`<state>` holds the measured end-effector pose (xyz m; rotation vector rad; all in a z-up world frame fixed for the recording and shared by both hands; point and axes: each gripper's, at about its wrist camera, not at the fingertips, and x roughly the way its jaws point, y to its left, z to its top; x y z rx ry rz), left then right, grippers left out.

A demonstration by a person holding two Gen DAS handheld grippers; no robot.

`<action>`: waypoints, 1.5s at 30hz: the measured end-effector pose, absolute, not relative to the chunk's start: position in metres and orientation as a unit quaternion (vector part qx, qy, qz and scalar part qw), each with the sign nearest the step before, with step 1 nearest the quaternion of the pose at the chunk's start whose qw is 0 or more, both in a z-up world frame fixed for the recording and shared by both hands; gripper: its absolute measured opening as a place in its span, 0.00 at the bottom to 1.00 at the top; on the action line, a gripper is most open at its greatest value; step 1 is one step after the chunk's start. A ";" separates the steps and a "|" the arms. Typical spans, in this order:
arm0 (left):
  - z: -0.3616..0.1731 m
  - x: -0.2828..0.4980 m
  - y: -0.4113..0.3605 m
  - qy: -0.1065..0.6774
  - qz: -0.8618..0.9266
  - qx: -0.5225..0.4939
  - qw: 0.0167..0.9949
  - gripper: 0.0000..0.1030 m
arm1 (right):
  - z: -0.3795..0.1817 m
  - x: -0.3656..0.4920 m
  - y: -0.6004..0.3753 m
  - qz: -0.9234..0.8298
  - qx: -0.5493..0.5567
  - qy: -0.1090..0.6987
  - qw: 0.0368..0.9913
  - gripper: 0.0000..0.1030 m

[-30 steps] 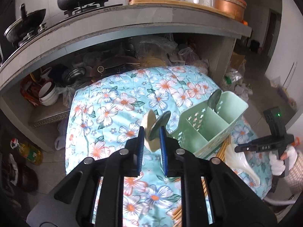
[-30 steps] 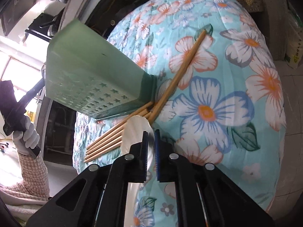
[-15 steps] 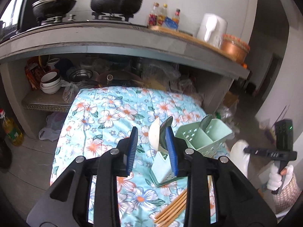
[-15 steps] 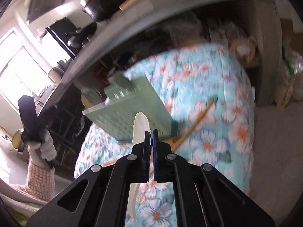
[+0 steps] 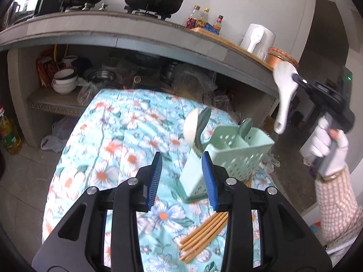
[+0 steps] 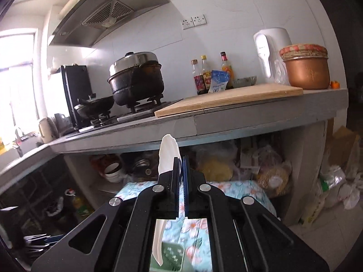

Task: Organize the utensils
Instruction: 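Lower the white ladle into the green holder with the right tool and open, then move the right tool to the bamboo chopsticks and close on one chopstick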

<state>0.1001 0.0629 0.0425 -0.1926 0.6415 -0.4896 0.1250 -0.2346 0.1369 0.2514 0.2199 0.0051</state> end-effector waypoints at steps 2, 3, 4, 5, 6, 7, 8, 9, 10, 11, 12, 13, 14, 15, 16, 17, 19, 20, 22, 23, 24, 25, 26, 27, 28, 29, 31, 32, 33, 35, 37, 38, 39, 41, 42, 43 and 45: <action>0.035 0.100 0.066 0.320 -0.235 -0.097 0.913 0.33 | 0.124 0.139 -0.223 -0.014 0.100 0.107 0.989 0.03; 0.033 0.101 0.067 0.323 -0.233 -0.098 0.912 0.33 | 0.116 0.144 -0.218 -0.020 0.088 0.109 0.990 0.03; 0.031 0.101 0.069 0.325 -0.232 -0.099 0.911 0.33 | 0.108 0.149 -0.214 -0.026 0.078 0.112 0.990 0.03; 0.029 0.102 0.070 0.327 -0.231 -0.100 0.911 0.33 | 0.103 0.152 -0.209 -0.031 0.070 0.115 0.990 0.03; 0.027 0.102 0.071 0.328 -0.230 -0.101 0.911 0.33 | 0.095 0.155 -0.206 -0.032 0.065 0.122 0.990 0.03; 0.026 0.103 0.072 0.329 -0.231 -0.102 0.910 0.33 | 0.086 0.156 -0.205 -0.032 0.063 0.129 0.989 0.03; 0.025 0.103 0.072 0.330 -0.231 -0.103 0.909 0.33 | 0.080 0.156 -0.204 -0.034 0.061 0.132 0.989 0.03; 0.023 0.104 0.072 0.331 -0.231 -0.102 0.909 0.33 | 0.073 0.155 -0.203 -0.034 0.058 0.138 0.988 0.03; 0.023 0.105 0.071 0.332 -0.232 -0.101 0.909 0.33 | 0.066 0.153 -0.203 -0.031 0.058 0.146 0.987 0.04; 0.023 0.105 0.070 0.332 -0.233 -0.099 0.909 0.33 | 0.063 0.149 -0.202 -0.031 0.059 0.147 0.987 0.04; 0.023 0.106 0.069 0.331 -0.234 -0.097 0.909 0.33 | 0.061 0.145 -0.202 -0.026 0.061 0.148 0.987 0.04; 0.023 0.106 0.067 0.331 -0.237 -0.095 0.908 0.33 | 0.060 0.140 -0.201 -0.022 0.061 0.151 0.986 0.04; 0.022 0.106 0.065 0.332 -0.241 -0.095 0.907 0.33 | 0.059 0.135 -0.201 -0.021 0.062 0.150 0.986 0.04; 0.022 0.106 0.063 0.333 -0.244 -0.094 0.906 0.33 | 0.059 0.129 -0.202 -0.020 0.063 0.149 0.987 0.04; 0.022 0.106 0.060 0.334 -0.246 -0.092 0.905 0.33 | 0.060 0.123 -0.203 -0.019 0.066 0.149 0.986 0.05; 0.021 0.106 0.058 0.336 -0.249 -0.090 0.904 0.34 | 0.060 0.118 -0.204 -0.020 0.070 0.148 0.986 0.05; 0.021 0.104 0.052 0.336 -0.256 -0.086 0.902 0.34 | 0.063 0.103 -0.209 -0.019 0.080 0.144 0.986 0.09; 0.021 0.103 0.049 0.336 -0.259 -0.084 0.902 0.34 | 0.064 0.097 -0.211 -0.019 0.085 0.141 0.986 0.13; 0.021 0.100 0.043 0.335 -0.267 -0.080 0.900 0.35 | 0.068 0.082 -0.218 -0.014 0.104 0.136 0.985 0.21; 0.022 0.099 0.040 0.336 -0.271 -0.078 0.899 0.36 | 0.069 0.077 -0.220 -0.016 0.111 0.135 0.985 0.21; 0.022 0.098 0.037 0.335 -0.274 -0.074 0.899 0.37 | 0.070 0.071 -0.222 -0.016 0.118 0.134 0.984 0.25; 0.023 0.096 0.035 0.333 -0.275 -0.071 0.899 0.37 | 0.070 0.067 -0.224 -0.015 0.123 0.136 0.983 0.28; 0.024 0.094 0.032 0.332 -0.278 -0.068 0.899 0.38 | 0.069 0.061 -0.226 -0.016 0.132 0.140 0.981 0.33; 0.025 0.091 0.029 0.330 -0.283 -0.065 0.898 0.38 | 0.067 0.056 -0.227 -0.018 0.139 0.144 0.980 0.38; 0.025 0.089 0.027 0.329 -0.286 -0.063 0.898 0.39 | 0.063 0.051 -0.228 -0.017 0.147 0.153 0.977 0.43; 0.025 0.087 0.025 0.329 -0.290 -0.060 0.897 0.40 | 0.061 0.048 -0.228 -0.016 0.151 0.160 0.975 0.45; 0.023 0.085 0.018 0.333 -0.296 -0.053 0.893 0.41 | 0.053 0.040 -0.228 -0.018 0.161 0.175 0.971 0.52; 0.022 0.084 0.014 0.338 -0.301 -0.049 0.891 0.41 | 0.047 0.035 -0.228 -0.019 0.168 0.185 0.968 0.60; 0.021 0.084 0.011 0.341 -0.303 -0.045 0.889 0.42 | 0.042 0.032 -0.227 -0.020 0.171 0.191 0.966 0.65; 0.019 0.083 0.002 0.350 -0.308 -0.033 0.884 0.42 | 0.029 0.024 -0.227 -0.025 0.177 0.209 0.961 0.68; 0.018 0.082 -0.006 0.352 -0.313 -0.026 0.882 0.44 | 0.016 0.019 -0.228 -0.030 0.185 0.231 0.955 0.73; 0.018 0.081 -0.010 0.352 -0.315 -0.022 0.881 0.46 | 0.010 0.017 -0.229 -0.030 0.190 0.240 0.951 0.73; 0.017 0.079 -0.013 0.352 -0.315 -0.019 0.881 0.47 | 0.003 0.015 -0.230 -0.030 0.197 0.250 0.948 0.75; 0.015 0.077 -0.019 0.354 -0.315 -0.013 0.880 0.49 | -0.007 0.012 -0.232 -0.034 0.207 0.266 0.941 0.79; 0.013 0.076 -0.022 0.357 -0.314 -0.008 0.880 0.50 | -0.012 0.011 -0.234 -0.035 0.213 0.273 0.937 0.80; 0.012 0.076 -0.024 0.359 -0.312 -0.005 0.880 0.51 | -0.016 0.010 -0.235 -0.034 0.219 0.278 0.935 0.80; 0.008 0.077 -0.028 0.365 -0.306 0.002 0.879 0.53 | -0.023 0.009 -0.237 -0.029 0.230 0.285 0.930 0.81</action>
